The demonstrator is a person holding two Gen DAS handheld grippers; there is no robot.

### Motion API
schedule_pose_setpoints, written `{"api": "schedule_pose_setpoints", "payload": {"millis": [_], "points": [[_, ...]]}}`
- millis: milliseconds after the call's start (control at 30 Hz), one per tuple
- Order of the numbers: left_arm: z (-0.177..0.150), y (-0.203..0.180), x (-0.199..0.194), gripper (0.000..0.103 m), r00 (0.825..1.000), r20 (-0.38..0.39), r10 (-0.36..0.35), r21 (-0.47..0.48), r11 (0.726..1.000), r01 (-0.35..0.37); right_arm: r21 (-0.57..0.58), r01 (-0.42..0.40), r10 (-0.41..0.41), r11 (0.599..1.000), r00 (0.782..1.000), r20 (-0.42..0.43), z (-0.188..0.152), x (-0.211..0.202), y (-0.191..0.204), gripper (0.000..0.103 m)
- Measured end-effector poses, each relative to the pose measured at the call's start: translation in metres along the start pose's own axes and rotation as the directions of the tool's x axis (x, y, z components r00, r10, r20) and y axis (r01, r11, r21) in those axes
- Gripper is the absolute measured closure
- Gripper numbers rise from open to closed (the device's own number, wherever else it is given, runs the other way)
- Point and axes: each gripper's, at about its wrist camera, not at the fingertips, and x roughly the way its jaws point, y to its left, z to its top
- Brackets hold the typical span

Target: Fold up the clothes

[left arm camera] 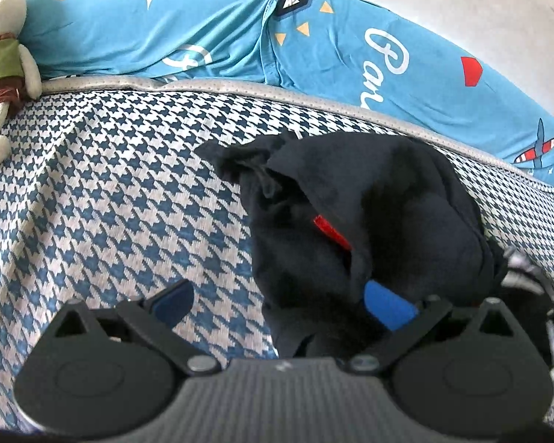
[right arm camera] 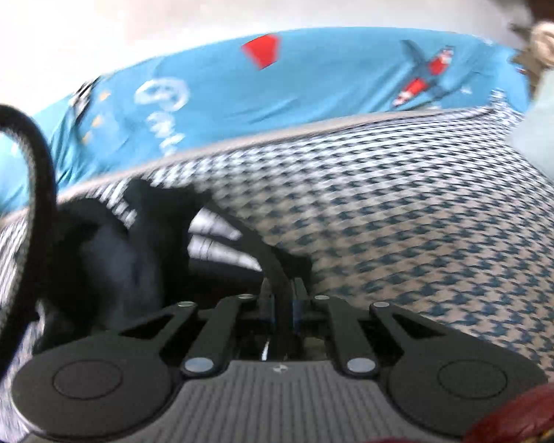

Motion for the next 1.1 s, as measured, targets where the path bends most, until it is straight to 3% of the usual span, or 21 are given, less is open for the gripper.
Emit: {"api": "schedule_pose_setpoints", "payload": {"millis": [33, 100, 200, 400, 633, 1100], "points": [[0.001, 0.0, 0.0, 0.0, 1.0, 0.002, 0.001, 0.0, 1.0, -0.001, 0.039, -0.003, 0.002, 0.999, 1.0, 0.011, 0.003, -0.002, -0.006, 0.089], [0.002, -0.002, 0.001, 0.0, 1.0, 0.008, -0.001, 0.004, 1.0, 0.001, 0.073, -0.014, 0.013, 0.997, 1.0, 0.022, 0.006, -0.005, -0.012, 0.07], [0.005, -0.006, 0.001, 0.0, 1.0, 0.017, -0.008, 0.012, 1.0, 0.007, 0.102, -0.025, 0.023, 0.994, 1.0, 0.021, 0.008, -0.006, -0.016, 0.05], [0.013, -0.011, 0.007, 0.0, 1.0, 0.023, -0.009, 0.008, 1.0, 0.009, 0.11, -0.082, 0.092, 0.991, 0.992, -0.088, 0.005, 0.011, -0.012, 0.033], [0.019, -0.005, 0.026, 0.0, 1.0, -0.012, -0.009, -0.032, 0.999, 0.008, 0.142, -0.106, 0.131, 0.984, 0.975, -0.181, -0.007, 0.023, -0.014, 0.031], [0.021, -0.015, 0.045, 0.0, 0.999, -0.034, 0.005, -0.009, 1.0, -0.005, 0.15, -0.128, 0.158, 0.98, 0.964, -0.213, -0.011, 0.044, 0.003, 0.028]]}}
